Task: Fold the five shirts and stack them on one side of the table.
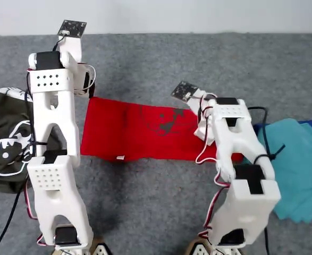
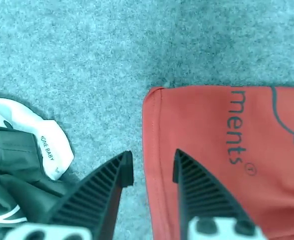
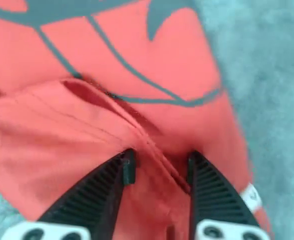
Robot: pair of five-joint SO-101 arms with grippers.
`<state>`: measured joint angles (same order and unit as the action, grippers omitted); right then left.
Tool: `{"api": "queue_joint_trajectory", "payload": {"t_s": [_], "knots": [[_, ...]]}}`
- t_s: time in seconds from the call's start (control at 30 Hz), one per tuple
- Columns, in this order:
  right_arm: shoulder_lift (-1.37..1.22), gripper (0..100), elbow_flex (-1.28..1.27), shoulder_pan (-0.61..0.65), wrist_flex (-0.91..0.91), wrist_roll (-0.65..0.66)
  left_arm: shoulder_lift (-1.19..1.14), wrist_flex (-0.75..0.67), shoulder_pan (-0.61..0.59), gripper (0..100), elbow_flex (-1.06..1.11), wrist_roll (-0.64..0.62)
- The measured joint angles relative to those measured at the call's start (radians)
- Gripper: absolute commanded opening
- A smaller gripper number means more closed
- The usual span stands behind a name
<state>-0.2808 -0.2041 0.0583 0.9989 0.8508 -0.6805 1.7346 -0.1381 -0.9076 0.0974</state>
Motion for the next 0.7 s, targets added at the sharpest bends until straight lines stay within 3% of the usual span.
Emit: {"api": "queue_joint_trajectory", "payload": {"t_s": [0.2, 0.37, 0.7], "knots": [[0.18, 18.7, 0.0, -0.002, 0.152, -0.077, 0.0, 0.0, 0.0, 15, 0.037, -0.012], [0.259, 18.5, 0.0, -0.002, 0.281, -0.126, 0.0, 0.0, 0.0, 22, 0.17, -0.021], [0.259, 18.4, -0.006, -0.002, 0.315, -0.143, -0.018, -0.012, 0.0, 23, 0.244, -0.023]]}}
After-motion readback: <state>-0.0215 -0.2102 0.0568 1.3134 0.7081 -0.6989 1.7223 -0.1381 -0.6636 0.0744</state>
